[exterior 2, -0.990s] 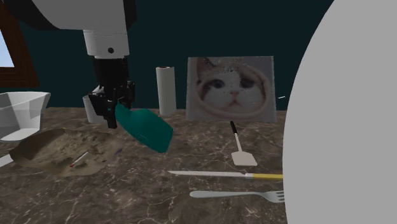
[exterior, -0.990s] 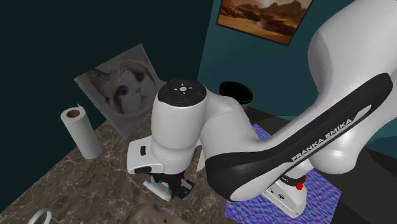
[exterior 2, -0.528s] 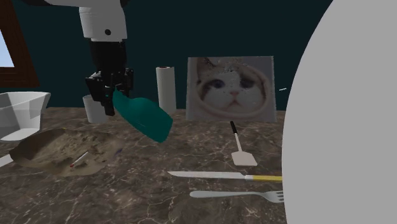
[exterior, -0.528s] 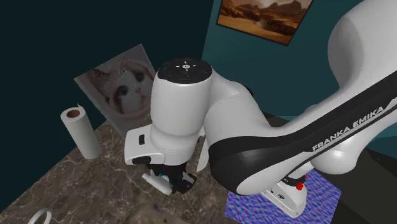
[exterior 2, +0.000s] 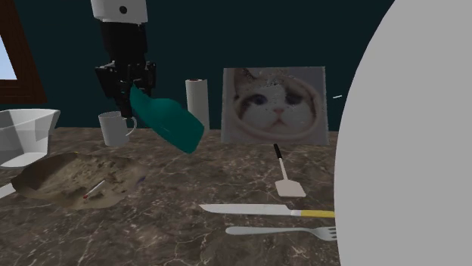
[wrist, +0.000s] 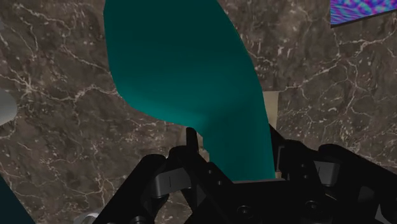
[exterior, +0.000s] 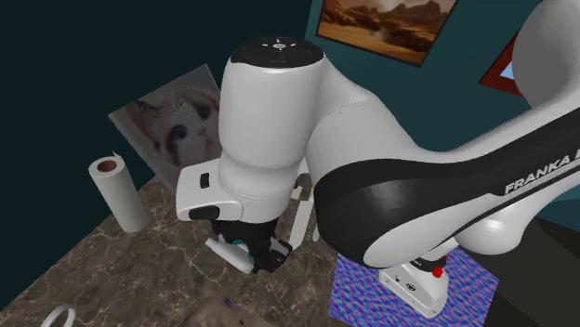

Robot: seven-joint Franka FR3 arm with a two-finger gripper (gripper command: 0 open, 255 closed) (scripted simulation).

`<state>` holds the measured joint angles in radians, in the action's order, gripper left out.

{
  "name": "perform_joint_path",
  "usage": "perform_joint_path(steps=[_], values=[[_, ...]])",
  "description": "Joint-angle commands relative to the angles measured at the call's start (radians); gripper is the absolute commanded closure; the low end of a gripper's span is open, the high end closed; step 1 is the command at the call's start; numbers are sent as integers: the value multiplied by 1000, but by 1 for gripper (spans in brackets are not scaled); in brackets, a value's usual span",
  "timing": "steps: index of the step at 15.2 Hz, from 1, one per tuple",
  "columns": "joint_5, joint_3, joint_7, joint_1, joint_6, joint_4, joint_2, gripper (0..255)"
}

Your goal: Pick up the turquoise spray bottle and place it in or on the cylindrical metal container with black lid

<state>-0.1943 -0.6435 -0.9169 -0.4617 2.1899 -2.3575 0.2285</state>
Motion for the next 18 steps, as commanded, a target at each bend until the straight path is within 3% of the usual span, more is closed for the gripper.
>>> perform_joint_path(steps=[1,4,11,18], values=[[-7,7,-5,-2,-31,15,17,255],[-13,15,-11,-3,-73,40,36,255],[-73,165,-219,2,-93,-145,227,255],[-46,318,-404,41,-121,-283,370,255]])
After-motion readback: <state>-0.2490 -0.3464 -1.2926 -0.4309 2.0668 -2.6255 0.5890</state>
